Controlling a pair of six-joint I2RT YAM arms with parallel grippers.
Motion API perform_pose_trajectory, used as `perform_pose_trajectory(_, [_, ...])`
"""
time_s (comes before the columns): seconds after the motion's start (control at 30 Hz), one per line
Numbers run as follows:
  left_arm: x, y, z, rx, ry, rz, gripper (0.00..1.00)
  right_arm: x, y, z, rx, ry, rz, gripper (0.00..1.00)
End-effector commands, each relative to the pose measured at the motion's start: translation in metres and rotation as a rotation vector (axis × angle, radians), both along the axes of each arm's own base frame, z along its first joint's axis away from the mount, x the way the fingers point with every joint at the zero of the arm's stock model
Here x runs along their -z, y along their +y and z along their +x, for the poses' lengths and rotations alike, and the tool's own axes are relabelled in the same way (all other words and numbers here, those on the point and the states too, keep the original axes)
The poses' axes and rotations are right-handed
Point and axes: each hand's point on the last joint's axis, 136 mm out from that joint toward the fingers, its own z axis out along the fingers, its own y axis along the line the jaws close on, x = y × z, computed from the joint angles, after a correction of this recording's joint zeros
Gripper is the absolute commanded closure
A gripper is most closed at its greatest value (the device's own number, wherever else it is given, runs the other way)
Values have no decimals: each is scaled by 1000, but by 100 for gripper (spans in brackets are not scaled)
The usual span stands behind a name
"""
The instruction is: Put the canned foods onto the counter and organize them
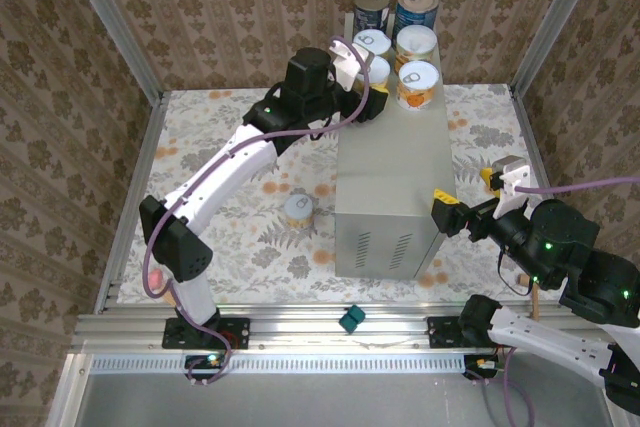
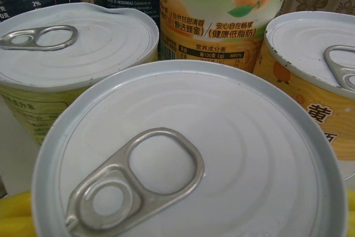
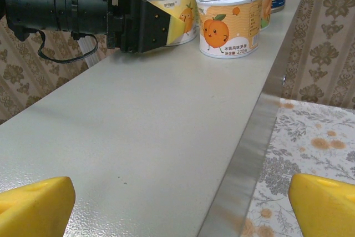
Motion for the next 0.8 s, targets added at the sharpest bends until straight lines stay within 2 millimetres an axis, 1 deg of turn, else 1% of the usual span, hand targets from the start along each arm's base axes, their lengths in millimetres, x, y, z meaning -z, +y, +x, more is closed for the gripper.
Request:
perform_pose_trajectory(0.0, [26,-2,1,7,67,58,21,-5,-3,2,24,-18,29,0])
perform_pose_trajectory(0.17, [29,-8,-3,19,69,66,21,-5,-4,2,26,-19,28,0])
perform_pose_trajectory(0.6, [32,-10,-1,17,79,63,20,-7,-7,0,27,-23,33,0])
perform_pose_trajectory(0.67, [32,-10,-1,17,79,65,19,-7,-6,0,28,-25,33,0])
perform_pose_trajectory(0.77, [33,-10,-1,16,82,64,14,-7,-6,0,28,-25,33,0])
